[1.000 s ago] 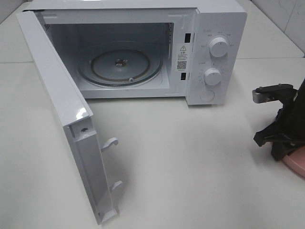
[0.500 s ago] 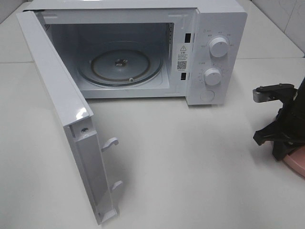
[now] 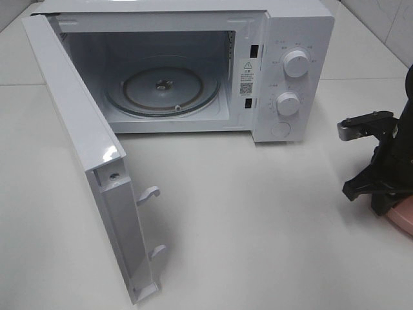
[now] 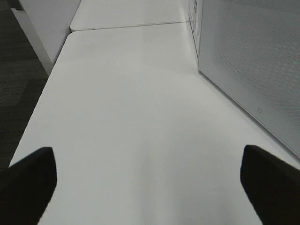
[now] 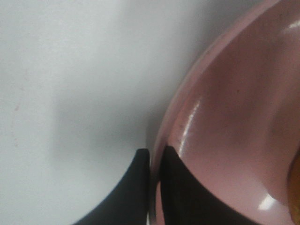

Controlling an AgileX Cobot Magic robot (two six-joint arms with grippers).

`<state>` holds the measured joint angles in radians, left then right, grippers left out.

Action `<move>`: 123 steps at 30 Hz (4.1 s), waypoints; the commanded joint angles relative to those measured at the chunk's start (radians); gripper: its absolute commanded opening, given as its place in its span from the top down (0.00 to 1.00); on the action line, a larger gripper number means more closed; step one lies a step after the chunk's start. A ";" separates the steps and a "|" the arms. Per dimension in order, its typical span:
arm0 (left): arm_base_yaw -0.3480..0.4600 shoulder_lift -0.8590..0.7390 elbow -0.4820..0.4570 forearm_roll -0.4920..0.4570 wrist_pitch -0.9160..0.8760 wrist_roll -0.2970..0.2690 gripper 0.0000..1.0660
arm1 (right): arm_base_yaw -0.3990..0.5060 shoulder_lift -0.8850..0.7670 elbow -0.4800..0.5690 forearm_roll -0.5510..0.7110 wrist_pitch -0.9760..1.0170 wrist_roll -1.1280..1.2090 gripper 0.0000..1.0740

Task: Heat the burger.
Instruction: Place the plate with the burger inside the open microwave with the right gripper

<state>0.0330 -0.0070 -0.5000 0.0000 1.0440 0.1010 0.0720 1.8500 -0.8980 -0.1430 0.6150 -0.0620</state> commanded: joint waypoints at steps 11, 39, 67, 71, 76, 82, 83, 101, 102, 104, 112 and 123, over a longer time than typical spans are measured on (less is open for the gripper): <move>0.004 -0.018 0.002 -0.006 -0.009 -0.005 0.05 | 0.184 -0.188 0.131 -0.132 0.034 0.104 1.00; 0.004 -0.018 0.002 -0.006 -0.009 -0.005 0.05 | 0.723 -0.557 0.297 -0.281 0.143 -0.032 1.00; 0.004 -0.018 0.002 -0.006 -0.009 -0.005 0.05 | 0.757 -0.564 0.297 -0.274 -0.079 -0.807 1.00; 0.004 -0.018 0.002 -0.006 -0.009 -0.005 0.05 | 0.757 -0.563 0.296 -0.274 -0.171 -0.823 1.00; 0.004 -0.018 0.002 -0.006 -0.009 -0.005 0.05 | 0.757 -0.546 0.296 -0.253 -0.213 -0.859 1.00; 0.004 -0.018 0.002 -0.006 -0.009 -0.005 0.05 | 0.755 -0.501 0.277 -0.220 -0.283 -0.924 1.00; 0.004 -0.018 0.002 -0.006 -0.009 -0.005 0.05 | 0.755 -0.490 0.271 -0.217 -0.289 -0.926 1.00; 0.004 -0.018 0.002 -0.006 -0.009 -0.005 0.05 | 0.754 -0.321 0.123 -0.115 -0.346 -1.035 1.00; 0.004 -0.018 0.002 -0.006 -0.009 -0.005 0.05 | 0.745 -0.304 0.106 -0.103 -0.346 -1.038 1.00; 0.004 -0.018 0.002 -0.006 -0.009 -0.005 0.05 | 0.742 -0.294 0.095 -0.098 -0.346 -1.040 1.00; 0.004 -0.018 0.002 -0.006 -0.009 -0.005 0.05 | 0.731 -0.236 0.029 -0.073 -0.345 -1.091 1.00; 0.004 -0.018 0.002 -0.006 -0.009 -0.005 0.05 | 0.719 -0.183 -0.039 -0.034 -0.344 -1.155 1.00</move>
<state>0.0330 -0.0070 -0.5000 0.0000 1.0440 0.1010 0.7980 1.6760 -0.9190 -0.1750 0.3330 -1.1990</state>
